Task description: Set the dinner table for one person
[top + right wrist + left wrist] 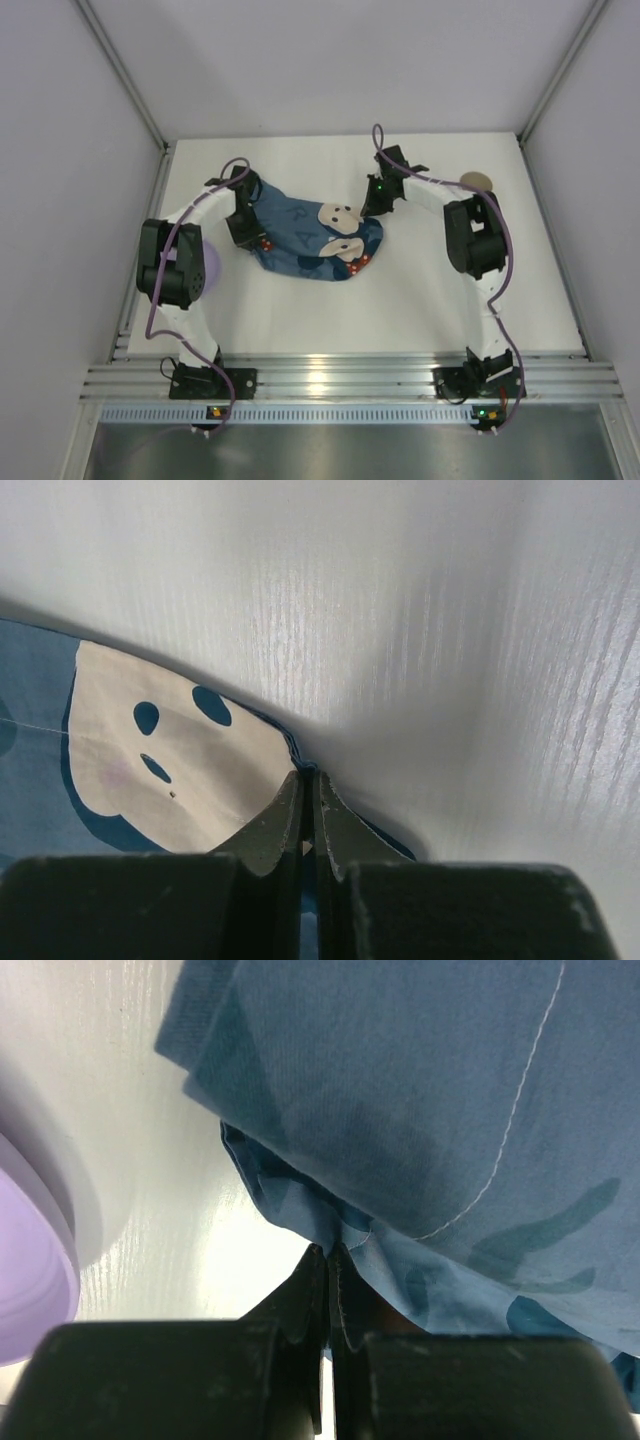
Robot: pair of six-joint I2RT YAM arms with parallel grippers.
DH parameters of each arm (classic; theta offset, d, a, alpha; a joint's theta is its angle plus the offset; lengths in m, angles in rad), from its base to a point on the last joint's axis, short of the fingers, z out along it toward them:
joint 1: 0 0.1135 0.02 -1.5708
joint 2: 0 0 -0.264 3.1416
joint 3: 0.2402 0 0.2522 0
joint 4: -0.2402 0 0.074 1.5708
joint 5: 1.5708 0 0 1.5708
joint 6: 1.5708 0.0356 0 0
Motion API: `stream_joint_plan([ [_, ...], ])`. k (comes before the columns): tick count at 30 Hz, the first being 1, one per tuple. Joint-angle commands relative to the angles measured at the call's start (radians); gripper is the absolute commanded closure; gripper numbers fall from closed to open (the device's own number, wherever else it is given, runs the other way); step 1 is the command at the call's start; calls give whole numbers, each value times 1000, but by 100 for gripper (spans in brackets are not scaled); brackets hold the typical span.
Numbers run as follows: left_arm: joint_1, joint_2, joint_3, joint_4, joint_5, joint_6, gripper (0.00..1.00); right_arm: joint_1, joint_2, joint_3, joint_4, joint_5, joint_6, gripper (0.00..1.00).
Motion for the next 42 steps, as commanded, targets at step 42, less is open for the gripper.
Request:
stream_joint_plan([
  [42,-71,-368,-184,-264,-259,-455,100,-153,-822,-636,-403,308,-12,95],
])
